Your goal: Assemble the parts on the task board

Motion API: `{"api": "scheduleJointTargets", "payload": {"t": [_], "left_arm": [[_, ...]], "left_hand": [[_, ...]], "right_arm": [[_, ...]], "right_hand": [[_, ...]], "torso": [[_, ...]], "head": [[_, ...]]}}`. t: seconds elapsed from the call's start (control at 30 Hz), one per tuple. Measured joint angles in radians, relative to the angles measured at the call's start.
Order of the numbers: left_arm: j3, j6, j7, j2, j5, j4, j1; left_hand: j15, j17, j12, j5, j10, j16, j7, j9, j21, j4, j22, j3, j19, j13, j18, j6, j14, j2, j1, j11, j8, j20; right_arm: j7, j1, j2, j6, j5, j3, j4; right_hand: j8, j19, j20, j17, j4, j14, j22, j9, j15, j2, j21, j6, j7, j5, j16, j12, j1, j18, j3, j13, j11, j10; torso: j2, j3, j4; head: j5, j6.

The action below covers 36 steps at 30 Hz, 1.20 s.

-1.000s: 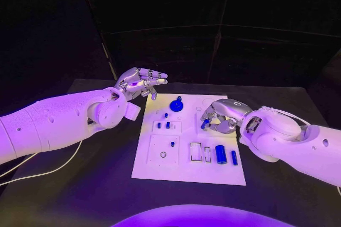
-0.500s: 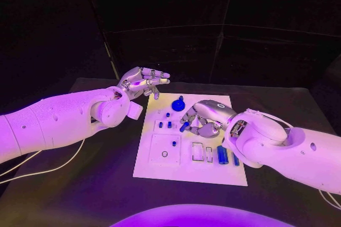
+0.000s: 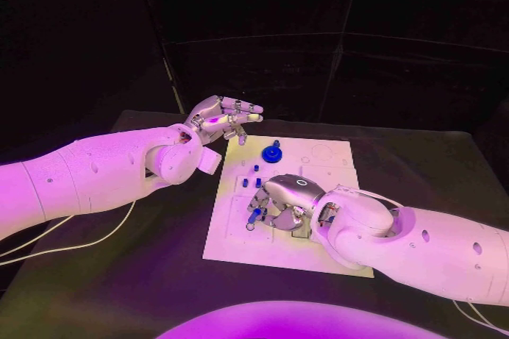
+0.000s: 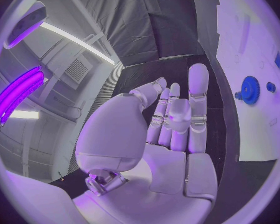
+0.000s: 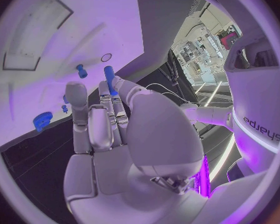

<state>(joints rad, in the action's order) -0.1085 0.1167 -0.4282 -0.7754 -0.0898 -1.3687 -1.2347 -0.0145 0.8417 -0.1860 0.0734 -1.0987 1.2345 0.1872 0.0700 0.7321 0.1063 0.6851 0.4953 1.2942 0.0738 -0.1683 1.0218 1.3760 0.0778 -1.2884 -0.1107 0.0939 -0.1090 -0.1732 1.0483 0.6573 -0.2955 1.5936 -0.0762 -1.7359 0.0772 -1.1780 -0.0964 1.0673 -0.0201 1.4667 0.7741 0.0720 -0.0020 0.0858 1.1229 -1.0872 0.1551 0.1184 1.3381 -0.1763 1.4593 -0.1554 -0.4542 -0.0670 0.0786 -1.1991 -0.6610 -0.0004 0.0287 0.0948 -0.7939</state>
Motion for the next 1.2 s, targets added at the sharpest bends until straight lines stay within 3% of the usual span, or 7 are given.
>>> {"api": "scheduleJointTargets", "payload": {"t": [0.07,0.3,1.2], "left_arm": [[0.000,0.000,0.000,0.002,0.000,0.000,0.000],[0.000,-0.002,0.000,0.004,0.000,0.001,0.000],[0.000,-0.004,0.000,0.003,0.000,0.001,0.000]], "left_hand": [[0.000,0.000,0.000,0.000,0.000,0.000,0.000,0.000,0.000,0.000,0.000,0.000,0.000,0.000,0.000,0.000,0.000,0.000,0.000,0.000,0.000,0.000],[0.000,0.000,0.000,0.000,0.000,0.000,0.000,0.000,0.000,0.000,0.000,0.000,0.000,0.000,0.000,0.000,0.000,0.000,0.000,0.000,0.000,0.000],[0.000,0.000,0.000,0.000,0.000,0.000,0.000,0.000,0.000,0.000,0.000,0.000,0.000,0.000,0.000,0.000,0.000,0.000,0.000,0.000,0.000,0.000]], "right_arm": [[0.002,0.000,-0.012,0.007,0.006,-0.007,0.009],[0.005,-0.003,-0.029,0.030,0.023,-0.014,0.031],[-0.012,-0.007,-0.067,0.082,0.075,-0.014,0.063]], "right_hand": [[0.000,0.000,0.000,0.000,0.000,0.000,0.000,0.000,0.000,0.000,0.000,0.000,0.000,0.000,0.000,0.000,0.000,0.000,0.000,0.000,0.000,0.000],[0.000,0.000,0.000,-0.001,0.000,0.000,0.000,0.000,0.000,0.000,0.000,0.000,0.000,0.000,0.000,0.000,0.000,0.000,0.000,0.000,0.000,0.000],[-0.005,0.000,0.000,-0.003,-0.001,0.000,0.000,-0.002,0.000,0.004,0.000,-0.002,0.003,-0.001,0.000,0.004,-0.004,0.000,-0.005,0.000,-0.004,-0.004]], "torso": [[0.000,0.0000,-0.0008],[0.000,0.0003,-0.0017],[0.000,0.0001,-0.0021]], "head": [[0.002,-0.001],[0.004,-0.003],[0.011,-0.013]]}}
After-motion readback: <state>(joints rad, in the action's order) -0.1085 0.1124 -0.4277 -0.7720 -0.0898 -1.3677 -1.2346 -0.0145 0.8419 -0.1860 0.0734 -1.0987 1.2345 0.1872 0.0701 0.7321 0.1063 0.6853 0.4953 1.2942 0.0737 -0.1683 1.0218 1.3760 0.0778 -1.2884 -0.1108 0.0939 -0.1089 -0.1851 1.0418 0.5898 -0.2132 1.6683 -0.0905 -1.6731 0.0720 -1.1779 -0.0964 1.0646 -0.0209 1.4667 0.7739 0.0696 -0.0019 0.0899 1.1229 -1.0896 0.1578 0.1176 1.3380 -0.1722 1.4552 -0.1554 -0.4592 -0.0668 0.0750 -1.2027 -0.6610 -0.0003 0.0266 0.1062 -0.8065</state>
